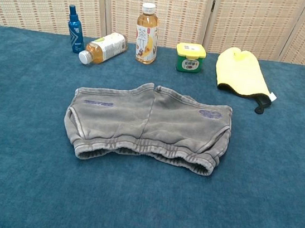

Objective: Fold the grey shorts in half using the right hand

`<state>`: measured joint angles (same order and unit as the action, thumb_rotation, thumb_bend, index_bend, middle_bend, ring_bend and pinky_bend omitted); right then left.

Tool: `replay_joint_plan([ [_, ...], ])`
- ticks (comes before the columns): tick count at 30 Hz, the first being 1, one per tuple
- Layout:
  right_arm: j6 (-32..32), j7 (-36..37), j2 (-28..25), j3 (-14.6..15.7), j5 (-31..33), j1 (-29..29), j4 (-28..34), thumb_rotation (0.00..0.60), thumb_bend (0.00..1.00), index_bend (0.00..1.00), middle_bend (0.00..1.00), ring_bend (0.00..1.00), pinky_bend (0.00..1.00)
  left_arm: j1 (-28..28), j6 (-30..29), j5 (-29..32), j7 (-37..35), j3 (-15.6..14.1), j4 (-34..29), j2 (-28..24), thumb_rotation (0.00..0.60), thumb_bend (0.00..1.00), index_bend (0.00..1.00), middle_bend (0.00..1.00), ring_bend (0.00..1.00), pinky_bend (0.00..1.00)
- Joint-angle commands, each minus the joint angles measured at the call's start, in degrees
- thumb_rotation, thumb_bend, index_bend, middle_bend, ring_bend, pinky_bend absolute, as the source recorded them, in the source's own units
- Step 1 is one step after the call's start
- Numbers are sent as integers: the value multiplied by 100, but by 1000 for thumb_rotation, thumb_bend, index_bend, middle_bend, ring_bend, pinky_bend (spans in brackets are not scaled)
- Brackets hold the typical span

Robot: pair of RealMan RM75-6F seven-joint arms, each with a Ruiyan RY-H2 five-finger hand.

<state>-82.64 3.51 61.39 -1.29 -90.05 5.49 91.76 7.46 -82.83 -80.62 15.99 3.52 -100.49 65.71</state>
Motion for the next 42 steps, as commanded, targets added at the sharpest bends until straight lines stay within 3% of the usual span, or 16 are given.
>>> replay_joint_plan([
  [1,23,-22,12,-5,2,21,6,600,339,27,189,141,205,17,28,19,12,4,14,19,600,205,181,191,166,330],
  [9,60,-43,3,-22,-22,84,32,600,339,27,192,148,205,18,20,22,31,-4,8,43,600,204,181,191,166,331],
  [18,155,-187,235,-90,-67,242,-116,600,339,60,278,281,238,5,-15,13,34,-1,-36,-1,600,205,181,191,166,330],
  [20,257,-262,320,-137,-123,377,-193,600,339,98,331,350,315,3,-20,8,14,-2,-45,-5,600,205,181,191,166,331],
  [25,823,-354,500,-187,-298,871,-350,600,320,242,625,639,729,-40,-46,21,6,-35,-53,-13,600,205,181,191,166,331],
  [28,1266,-266,687,-212,-350,1225,-471,600,292,297,765,757,846,-75,-71,45,-2,-48,-43,-31,600,205,181,191,166,331],
  [33,2024,-389,1046,-282,-350,1834,-823,600,216,385,876,874,927,-125,-103,87,-34,-60,-2,-66,600,205,181,191,166,331],
  [42,2715,-520,1818,-382,-358,2632,-1624,600,198,427,906,924,974,-189,-125,137,-96,-77,60,-72,600,205,181,191,166,330],
])
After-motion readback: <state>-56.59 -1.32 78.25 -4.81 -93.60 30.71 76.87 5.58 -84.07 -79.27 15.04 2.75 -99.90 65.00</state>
